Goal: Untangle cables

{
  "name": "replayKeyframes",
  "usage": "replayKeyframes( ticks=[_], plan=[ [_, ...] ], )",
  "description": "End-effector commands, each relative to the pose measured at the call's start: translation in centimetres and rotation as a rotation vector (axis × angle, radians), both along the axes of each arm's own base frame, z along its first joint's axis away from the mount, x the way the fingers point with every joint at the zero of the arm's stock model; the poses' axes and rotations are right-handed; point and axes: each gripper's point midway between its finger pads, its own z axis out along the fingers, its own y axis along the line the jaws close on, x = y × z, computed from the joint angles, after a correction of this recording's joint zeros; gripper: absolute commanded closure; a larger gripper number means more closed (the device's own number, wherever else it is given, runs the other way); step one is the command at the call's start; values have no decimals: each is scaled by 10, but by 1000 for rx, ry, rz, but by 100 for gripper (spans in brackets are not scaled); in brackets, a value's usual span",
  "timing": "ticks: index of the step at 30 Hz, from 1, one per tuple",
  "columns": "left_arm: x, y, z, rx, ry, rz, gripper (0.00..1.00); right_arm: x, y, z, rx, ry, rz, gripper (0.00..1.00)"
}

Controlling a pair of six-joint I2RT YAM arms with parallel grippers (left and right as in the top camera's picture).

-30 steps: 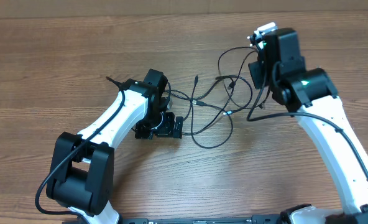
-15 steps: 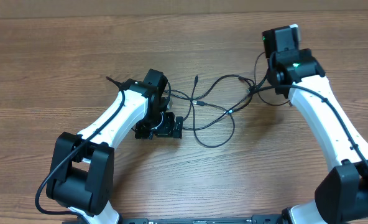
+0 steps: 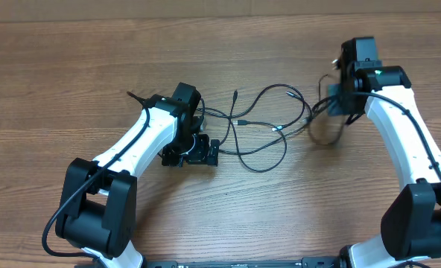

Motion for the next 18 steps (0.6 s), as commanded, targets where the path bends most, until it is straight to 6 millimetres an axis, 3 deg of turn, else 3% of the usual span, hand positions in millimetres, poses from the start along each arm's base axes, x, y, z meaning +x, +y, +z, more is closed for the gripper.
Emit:
replayKeyframes(
  ticks=[1, 4, 5, 7, 12, 14, 18],
  plan=[
    [-2, 0, -3, 6, 10, 0, 0, -18, 22, -14, 115, 99, 86, 96],
    [-2, 0, -3, 6, 10, 0, 1, -25, -57, -4, -288, 95, -174, 96],
    [-2, 0, -3, 6, 10, 0, 1, -27, -74, 3, -366, 69, -260, 96],
    [-2, 0, -3, 6, 10, 0, 0, -27, -81, 5, -380, 52, -308, 96],
    [-2, 0, -3, 6, 10, 0, 1, -2, -71, 17, -326, -34, -275, 96],
    [-2, 0, -3, 6, 10, 0, 0, 11, -47, 24, -212, -63, -217, 96],
    [-2, 0, -3, 6, 10, 0, 0, 33, 23, 42, 111, -120, -92, 96]
  ],
)
